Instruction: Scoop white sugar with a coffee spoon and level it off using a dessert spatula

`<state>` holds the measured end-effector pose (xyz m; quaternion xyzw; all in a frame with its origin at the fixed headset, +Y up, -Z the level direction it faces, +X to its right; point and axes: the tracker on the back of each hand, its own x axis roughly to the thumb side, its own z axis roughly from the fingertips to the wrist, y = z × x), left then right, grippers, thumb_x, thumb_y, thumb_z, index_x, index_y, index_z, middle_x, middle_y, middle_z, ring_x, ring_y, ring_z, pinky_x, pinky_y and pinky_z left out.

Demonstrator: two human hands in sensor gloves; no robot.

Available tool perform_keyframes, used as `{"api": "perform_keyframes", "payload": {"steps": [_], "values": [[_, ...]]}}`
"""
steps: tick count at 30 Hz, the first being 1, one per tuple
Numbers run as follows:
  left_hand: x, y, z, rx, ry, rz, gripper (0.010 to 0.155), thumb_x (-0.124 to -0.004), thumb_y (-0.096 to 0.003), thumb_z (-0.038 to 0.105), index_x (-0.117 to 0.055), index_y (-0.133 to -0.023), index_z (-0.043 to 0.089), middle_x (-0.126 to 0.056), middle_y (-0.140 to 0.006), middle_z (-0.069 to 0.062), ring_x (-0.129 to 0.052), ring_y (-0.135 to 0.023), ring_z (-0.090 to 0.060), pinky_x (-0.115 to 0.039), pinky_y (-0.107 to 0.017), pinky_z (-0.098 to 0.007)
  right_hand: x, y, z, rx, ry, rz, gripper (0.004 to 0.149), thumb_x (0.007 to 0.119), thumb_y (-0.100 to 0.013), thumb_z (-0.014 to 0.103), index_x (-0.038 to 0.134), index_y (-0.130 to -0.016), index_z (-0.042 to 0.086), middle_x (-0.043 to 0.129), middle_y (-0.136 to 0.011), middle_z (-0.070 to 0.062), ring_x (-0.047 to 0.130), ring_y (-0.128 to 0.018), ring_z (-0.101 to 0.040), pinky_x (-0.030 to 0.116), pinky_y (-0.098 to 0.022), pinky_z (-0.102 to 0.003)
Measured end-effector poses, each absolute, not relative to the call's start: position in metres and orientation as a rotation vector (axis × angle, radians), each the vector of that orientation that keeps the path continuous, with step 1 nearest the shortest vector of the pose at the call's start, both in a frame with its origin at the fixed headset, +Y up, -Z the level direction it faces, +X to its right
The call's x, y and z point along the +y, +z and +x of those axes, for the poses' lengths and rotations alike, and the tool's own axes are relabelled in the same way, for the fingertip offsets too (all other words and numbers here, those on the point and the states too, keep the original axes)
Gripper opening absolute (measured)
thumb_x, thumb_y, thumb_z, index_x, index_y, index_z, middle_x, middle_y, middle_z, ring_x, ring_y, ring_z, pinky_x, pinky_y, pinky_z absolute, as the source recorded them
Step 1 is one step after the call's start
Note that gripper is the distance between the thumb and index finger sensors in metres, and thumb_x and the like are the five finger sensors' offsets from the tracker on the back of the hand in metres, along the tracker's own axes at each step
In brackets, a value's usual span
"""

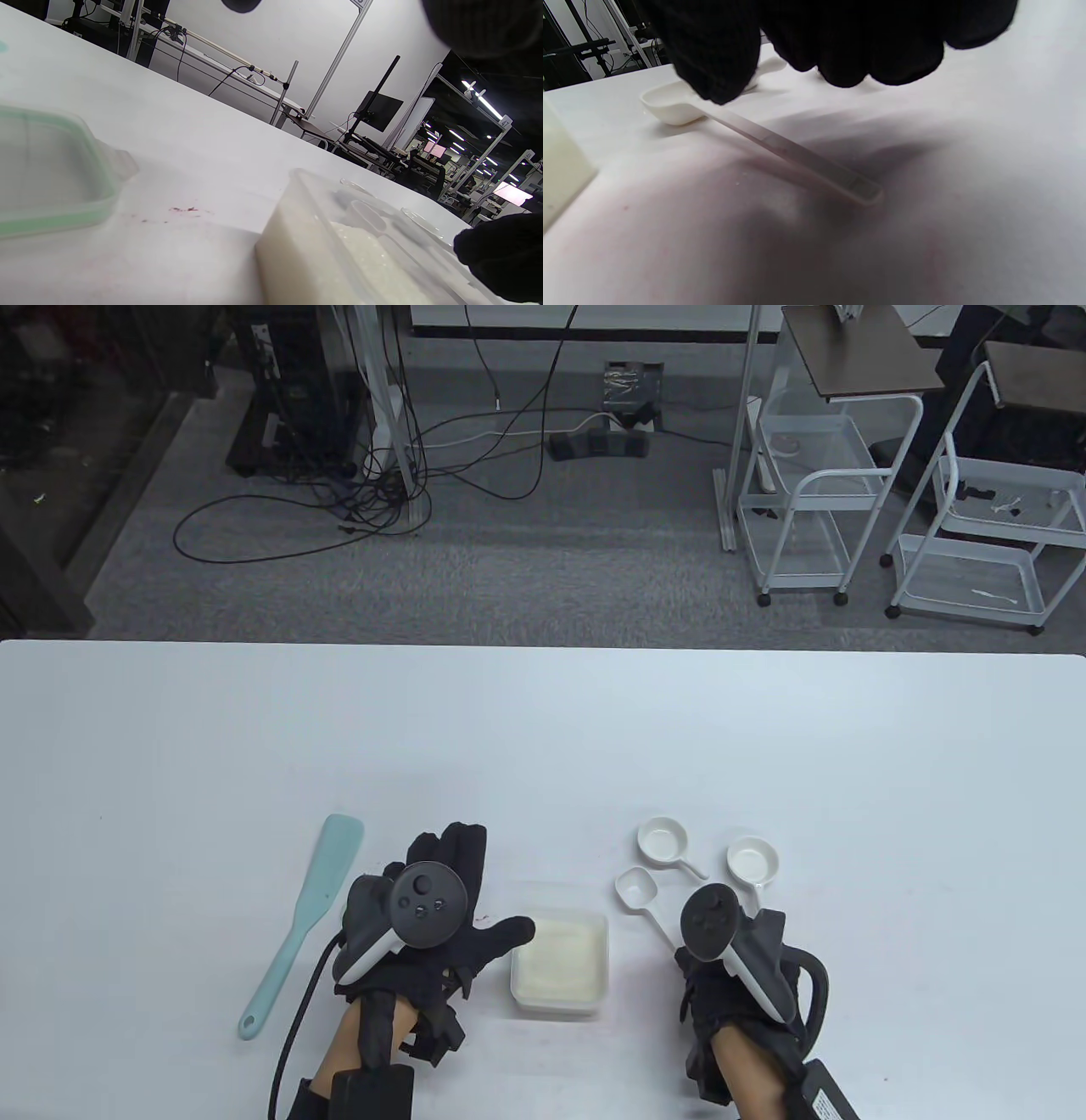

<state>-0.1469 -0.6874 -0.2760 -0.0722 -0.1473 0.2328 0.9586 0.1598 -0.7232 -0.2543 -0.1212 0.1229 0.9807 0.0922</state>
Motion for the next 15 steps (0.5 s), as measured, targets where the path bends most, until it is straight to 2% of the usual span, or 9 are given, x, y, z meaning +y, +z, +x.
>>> {"api": "perform_keyframes", "payload": {"steps": [7, 15], "values": [[-0.687, -0.276, -0.146, -0.302, 0.47, -0.154, 0.111, -0.067, -0.0353, 0.075, -0.021, -0.115, 0.013, -0.027, -0.123, -0.021, -0.032, -0.107, -0.061, -0.033, -0.068, -0.081, -0.74, -0.258, 0.148, 0.413, 3.03, -0.357, 0.058, 0.086, -0.042, 0.04, 0.076, -0.091, 0.011, 0.074, -0.093, -0.024, 0.075, -0.08, -0.051, 0.063, -0.06, -0.067], [-0.687, -0.276, -0.147, -0.298, 0.473, -0.159, 0.112, -0.067, -0.0351, 0.075, -0.021, -0.115, 0.013, -0.026, -0.124, -0.021, -0.032, -0.107, -0.061, -0.032, -0.068, -0.081, -0.746, -0.259, 0.137, 0.344, 3.135, -0.346, 0.047, 0.086, -0.043, 0.033, 0.08, -0.086, 0.014, 0.079, -0.088, -0.021, 0.079, -0.077, -0.047, 0.066, -0.059, -0.065]]}}
